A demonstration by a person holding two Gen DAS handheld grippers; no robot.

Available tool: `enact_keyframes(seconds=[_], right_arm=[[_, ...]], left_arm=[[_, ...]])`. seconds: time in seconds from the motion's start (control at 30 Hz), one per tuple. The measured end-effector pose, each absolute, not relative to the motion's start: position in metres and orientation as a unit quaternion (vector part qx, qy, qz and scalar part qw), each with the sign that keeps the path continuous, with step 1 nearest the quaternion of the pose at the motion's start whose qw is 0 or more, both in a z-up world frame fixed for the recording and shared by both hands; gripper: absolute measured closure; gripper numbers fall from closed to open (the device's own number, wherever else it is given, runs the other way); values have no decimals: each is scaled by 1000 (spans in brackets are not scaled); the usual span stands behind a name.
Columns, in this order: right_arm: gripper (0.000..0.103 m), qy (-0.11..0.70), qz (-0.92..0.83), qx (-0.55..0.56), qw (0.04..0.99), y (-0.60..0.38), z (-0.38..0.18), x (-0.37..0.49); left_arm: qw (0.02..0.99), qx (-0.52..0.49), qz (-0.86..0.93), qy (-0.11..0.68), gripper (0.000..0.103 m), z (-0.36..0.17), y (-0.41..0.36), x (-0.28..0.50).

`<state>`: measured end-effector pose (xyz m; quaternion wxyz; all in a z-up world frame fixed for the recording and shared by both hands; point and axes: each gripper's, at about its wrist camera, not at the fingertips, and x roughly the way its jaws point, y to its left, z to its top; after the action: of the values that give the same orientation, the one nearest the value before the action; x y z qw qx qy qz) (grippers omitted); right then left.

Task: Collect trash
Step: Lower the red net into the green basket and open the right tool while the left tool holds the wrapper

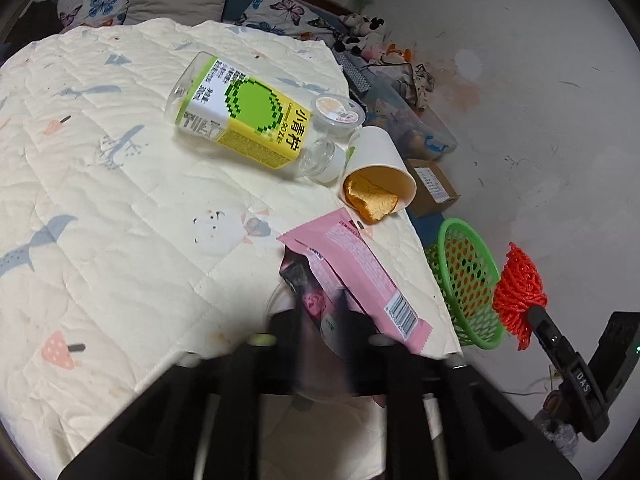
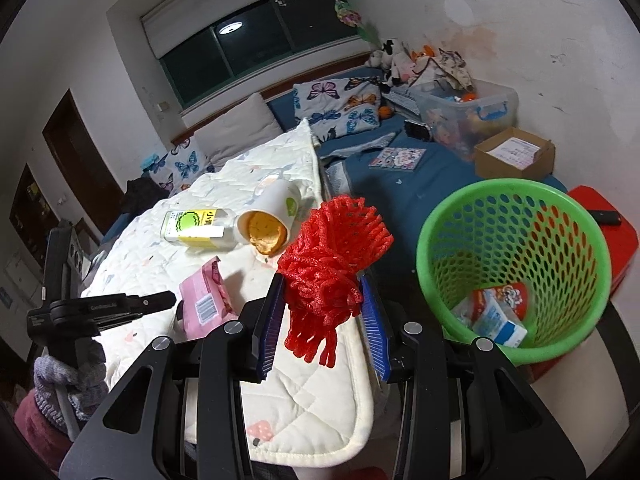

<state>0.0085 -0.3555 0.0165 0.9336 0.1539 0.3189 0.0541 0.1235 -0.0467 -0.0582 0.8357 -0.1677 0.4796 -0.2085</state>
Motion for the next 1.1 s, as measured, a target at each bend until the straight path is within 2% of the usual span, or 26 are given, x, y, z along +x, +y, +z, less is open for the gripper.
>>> enact_keyframes(seconds=[0.03, 0.6, 0.67, 0.7, 0.77, 0.83, 0.9, 0.97, 1.1], right_arm=[[64, 319, 52, 153, 934, -356, 16, 7], [64, 320, 44, 163, 932, -378, 10, 10], [64, 322, 40, 165, 931, -383, 7, 12], [64, 323, 38, 166, 931, -386, 6, 12], [64, 324, 31, 168, 930, -394, 4, 13], [64, 327, 23, 170, 929, -402, 1, 14], [64, 333, 11, 171, 927, -414, -3, 16], [64, 339, -2, 171, 925, -425, -8, 17], [64, 347, -30, 172, 921, -446, -17, 20]], left_arm=[[834, -171, -208, 481, 48, -58, -47, 123], [817, -183, -183, 515, 47, -71, -77, 129], [817, -182, -183, 516, 51, -72, -81, 130], [817, -180, -185, 516, 56, -72, -83, 131], [816, -177, -191, 516, 67, -72, -87, 133], [817, -173, -200, 513, 84, -71, -90, 134], [817, -170, -206, 510, 94, -70, -91, 134], [818, -168, -209, 508, 99, -71, -90, 134], [820, -171, -218, 501, 101, -66, -87, 132]])
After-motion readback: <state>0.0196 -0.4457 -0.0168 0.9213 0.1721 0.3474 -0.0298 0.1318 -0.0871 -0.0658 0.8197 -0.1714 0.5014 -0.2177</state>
